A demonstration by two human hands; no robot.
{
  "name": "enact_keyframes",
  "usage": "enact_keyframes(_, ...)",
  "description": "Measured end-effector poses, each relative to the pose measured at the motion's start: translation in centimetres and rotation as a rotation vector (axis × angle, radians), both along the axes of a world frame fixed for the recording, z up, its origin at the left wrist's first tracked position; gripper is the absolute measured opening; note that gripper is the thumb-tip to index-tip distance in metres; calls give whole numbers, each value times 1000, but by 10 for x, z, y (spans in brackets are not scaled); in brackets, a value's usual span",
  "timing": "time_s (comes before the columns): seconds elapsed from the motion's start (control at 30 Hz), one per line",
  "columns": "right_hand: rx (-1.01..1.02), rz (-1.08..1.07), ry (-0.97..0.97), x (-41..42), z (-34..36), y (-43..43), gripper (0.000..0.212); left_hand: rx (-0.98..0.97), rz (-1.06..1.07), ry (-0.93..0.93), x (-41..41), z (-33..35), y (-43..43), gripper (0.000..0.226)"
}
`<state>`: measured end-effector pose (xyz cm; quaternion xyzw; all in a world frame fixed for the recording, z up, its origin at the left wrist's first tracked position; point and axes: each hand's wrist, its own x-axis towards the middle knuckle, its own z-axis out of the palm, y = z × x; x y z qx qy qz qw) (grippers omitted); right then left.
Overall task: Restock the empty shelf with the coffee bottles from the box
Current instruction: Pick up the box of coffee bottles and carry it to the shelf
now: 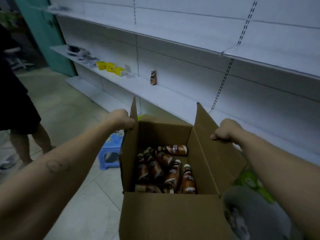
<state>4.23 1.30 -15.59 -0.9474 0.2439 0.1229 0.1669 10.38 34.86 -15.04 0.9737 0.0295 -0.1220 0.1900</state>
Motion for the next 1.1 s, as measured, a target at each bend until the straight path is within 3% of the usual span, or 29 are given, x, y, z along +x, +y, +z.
enact_keyframes(0.07,16,-23,41,11,-24,16,34,16,-42,13,23,-22,11,17)
enact_keyframes(0.33,110,-149,148,55,-108,32,22,211,-226,63,114,-82,1,29)
enact_keyframes(0.53,409,-380,274,78,-196,10,8,344,-348,166,176,-138,-46,28)
enact_keyframes(0.67,433,-411,358,79,-250,3,16,449,-433,253,201,-189,-63,31)
enact_keyframes(0.77,476,-470,377,75,-270,5,6,512,-482,273,211,-213,-76,37)
enact_keyframes(0.87,572,-601,375,71,-278,6,20,520,-545,276,231,-224,-96,42)
enact_keyframes(1.1,546,-795,382,72,-287,16,25,509,-855,270,290,-262,-145,40)
